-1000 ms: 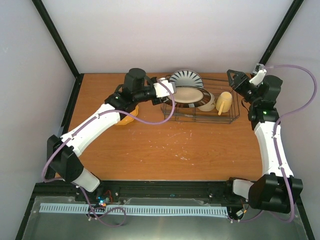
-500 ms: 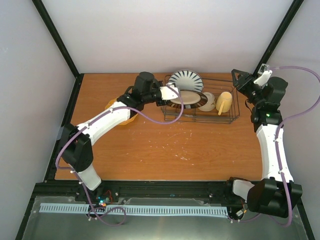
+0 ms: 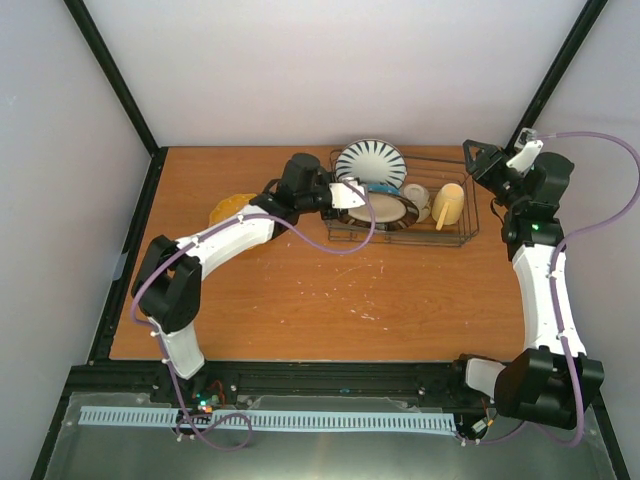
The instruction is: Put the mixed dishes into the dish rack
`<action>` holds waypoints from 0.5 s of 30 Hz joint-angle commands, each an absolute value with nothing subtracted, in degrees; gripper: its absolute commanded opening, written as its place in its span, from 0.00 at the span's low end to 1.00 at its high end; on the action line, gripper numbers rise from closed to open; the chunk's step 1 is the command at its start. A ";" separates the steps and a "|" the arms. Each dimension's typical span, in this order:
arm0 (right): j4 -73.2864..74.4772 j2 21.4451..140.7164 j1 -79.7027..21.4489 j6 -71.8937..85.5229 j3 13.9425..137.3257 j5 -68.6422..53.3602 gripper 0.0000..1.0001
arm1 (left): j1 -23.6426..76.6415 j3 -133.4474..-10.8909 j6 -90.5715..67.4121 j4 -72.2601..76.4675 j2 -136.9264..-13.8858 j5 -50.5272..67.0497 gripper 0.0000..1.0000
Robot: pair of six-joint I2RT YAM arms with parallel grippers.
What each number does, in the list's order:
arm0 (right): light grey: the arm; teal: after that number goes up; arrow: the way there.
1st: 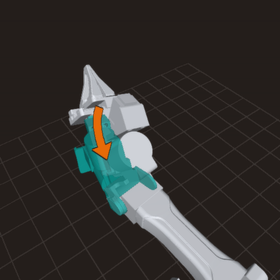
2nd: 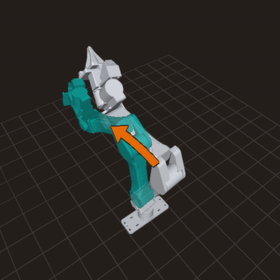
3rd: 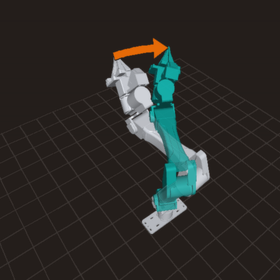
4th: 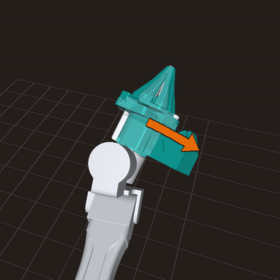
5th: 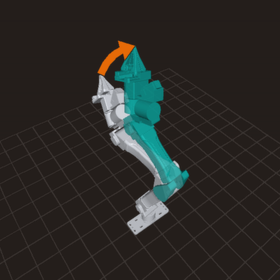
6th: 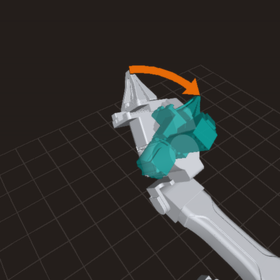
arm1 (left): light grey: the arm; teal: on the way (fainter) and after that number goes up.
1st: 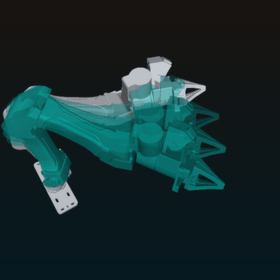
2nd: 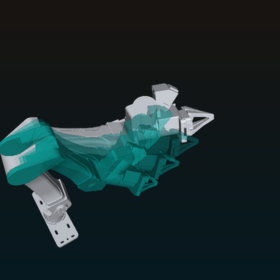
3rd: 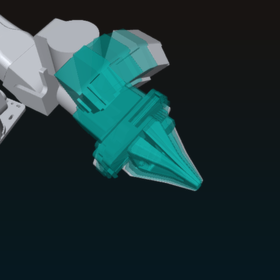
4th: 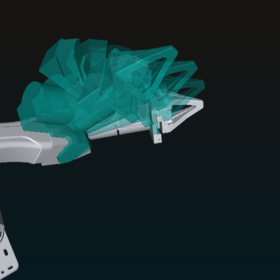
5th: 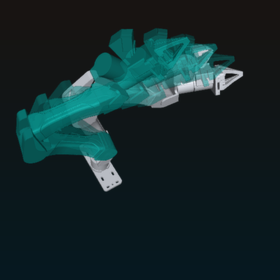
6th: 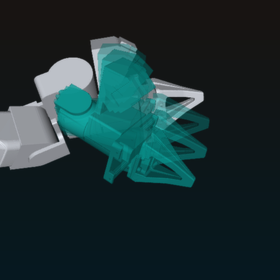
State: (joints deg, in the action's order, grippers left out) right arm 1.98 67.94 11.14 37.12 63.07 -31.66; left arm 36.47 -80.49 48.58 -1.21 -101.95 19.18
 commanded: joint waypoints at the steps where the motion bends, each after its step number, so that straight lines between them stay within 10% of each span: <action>1: 2.35 68.16 11.91 35.62 64.48 -31.11 0.53 | 36.29 -80.24 50.18 10.79 -101.57 16.92 0.04; 11: 2.00 69.08 12.13 35.81 64.78 -31.72 0.54 | 36.18 -78.44 47.00 12.33 -104.17 14.13 0.37; 15: 1.88 69.33 12.13 35.82 64.80 -31.89 0.54 | 36.17 -78.68 46.28 13.39 -104.80 13.44 0.77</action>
State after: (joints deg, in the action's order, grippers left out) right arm 2.37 68.97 11.60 36.60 63.31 -31.79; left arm 36.32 -76.99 46.98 9.67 -103.68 14.57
